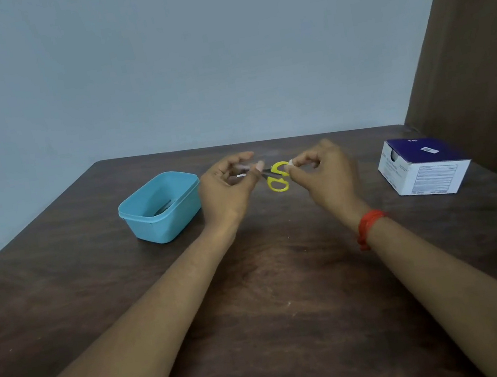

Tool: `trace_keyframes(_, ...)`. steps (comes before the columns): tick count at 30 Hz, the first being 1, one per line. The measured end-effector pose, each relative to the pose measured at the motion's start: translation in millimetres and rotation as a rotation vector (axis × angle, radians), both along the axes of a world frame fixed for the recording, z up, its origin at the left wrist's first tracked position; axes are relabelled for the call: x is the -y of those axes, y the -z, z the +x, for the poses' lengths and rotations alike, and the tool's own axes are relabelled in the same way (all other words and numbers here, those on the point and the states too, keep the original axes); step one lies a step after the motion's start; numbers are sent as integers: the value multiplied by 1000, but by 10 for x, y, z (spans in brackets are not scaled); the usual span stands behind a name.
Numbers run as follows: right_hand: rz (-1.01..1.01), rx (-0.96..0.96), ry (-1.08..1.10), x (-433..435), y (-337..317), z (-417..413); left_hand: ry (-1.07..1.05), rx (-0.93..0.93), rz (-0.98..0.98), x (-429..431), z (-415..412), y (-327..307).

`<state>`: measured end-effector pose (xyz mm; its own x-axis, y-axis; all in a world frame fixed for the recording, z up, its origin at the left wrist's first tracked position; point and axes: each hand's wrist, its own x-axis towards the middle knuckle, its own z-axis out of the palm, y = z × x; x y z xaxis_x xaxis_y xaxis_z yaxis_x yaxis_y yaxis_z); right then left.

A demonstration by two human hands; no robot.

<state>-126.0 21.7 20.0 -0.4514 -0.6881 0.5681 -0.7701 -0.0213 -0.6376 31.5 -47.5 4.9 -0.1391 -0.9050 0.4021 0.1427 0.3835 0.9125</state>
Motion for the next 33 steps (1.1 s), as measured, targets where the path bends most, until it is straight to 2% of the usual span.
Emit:
trace_keyframes(2, -56, -263, 15, -51, -88, -50, -62, 89, -84, 33, 21, -15)
trace_keyframes(7, -173, -640, -11, -111, -170, -103, -99, 419, -345, -12, 61, -49)
trace_keyframes(11, -285, -845, -14, -79, -222, -132, -87, 550, -534, -52, 37, -80)
trace_keyframes(14, -320, -911, -43, -63, -226, -105, -69, 572, -513, -36, 64, -93)
trace_keyframes(17, -296, -802, -25, -60, -189, -75, -46, 572, -492, -30, 71, -93)
trace_keyframes(22, -219, -220, -96, 10, -89, -39, 17, 515, -406, -27, 65, -72)
trace_keyframes(25, -185, 8, -184, 56, -53, -59, 42, 486, -399, -33, 74, -52)
trace_keyframes(29, -109, 154, -322, 61, -54, -125, 77, 425, -345, -2, 73, -40)
trace_keyframes(33, -72, 193, -401, 65, -53, -125, 83, 326, -300, 21, 60, -44)
